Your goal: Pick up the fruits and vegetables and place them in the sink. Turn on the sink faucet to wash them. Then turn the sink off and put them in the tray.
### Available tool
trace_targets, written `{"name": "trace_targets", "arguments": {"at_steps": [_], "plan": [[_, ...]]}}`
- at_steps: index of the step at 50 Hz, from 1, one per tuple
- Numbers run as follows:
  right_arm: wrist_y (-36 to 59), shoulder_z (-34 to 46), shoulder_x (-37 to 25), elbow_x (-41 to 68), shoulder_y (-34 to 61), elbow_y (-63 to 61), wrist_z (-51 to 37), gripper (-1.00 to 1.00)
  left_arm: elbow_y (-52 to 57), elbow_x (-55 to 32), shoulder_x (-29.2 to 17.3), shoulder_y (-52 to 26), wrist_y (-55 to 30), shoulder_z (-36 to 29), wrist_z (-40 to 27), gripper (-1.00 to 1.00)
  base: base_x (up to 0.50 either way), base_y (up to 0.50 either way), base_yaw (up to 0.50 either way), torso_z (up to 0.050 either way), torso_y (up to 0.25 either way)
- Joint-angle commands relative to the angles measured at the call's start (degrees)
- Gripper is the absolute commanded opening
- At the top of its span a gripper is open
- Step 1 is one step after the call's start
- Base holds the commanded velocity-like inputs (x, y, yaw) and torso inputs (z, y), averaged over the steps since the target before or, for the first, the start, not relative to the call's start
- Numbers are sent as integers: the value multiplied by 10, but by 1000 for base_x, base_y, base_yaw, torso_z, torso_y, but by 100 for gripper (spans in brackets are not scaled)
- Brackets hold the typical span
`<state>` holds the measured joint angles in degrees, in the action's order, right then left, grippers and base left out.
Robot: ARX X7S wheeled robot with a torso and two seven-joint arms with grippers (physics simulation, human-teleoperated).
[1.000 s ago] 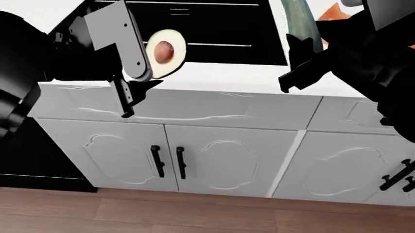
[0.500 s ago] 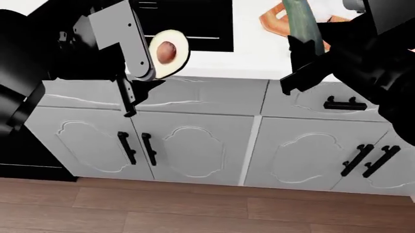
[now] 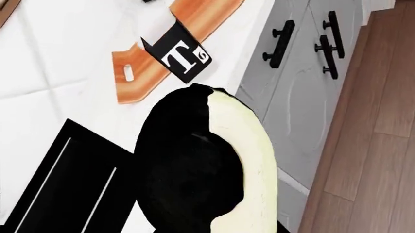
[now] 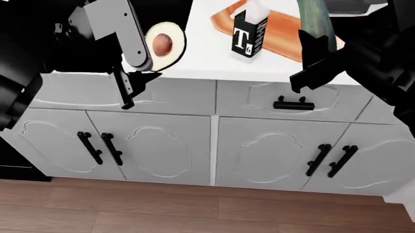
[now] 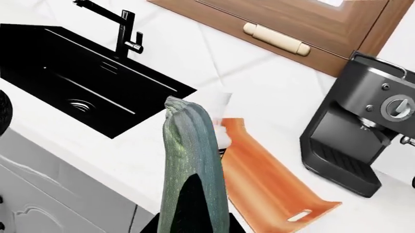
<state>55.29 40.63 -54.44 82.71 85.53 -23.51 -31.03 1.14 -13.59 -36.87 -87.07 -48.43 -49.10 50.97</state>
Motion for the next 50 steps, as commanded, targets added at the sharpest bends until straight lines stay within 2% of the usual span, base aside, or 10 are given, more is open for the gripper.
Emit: {"name": "trace_targets", "arguments": {"at_steps": [1, 10, 50], "plan": [[5, -12, -17, 8, 5, -15, -12, -100, -13, 1, 2, -15, -2, 3, -3, -100, 31, -499, 0, 0, 0], [12, -9, -13, 0, 17, -15, -9, -100, -13, 2, -1, -25, -6, 3, 0, -100, 358, -285, 0, 0, 0], [32, -3, -9, 9, 28, -1, -22, -100, -22, 5, 6, -38, -1, -10, 8, -100, 468, -21, 0, 0, 1]]}}
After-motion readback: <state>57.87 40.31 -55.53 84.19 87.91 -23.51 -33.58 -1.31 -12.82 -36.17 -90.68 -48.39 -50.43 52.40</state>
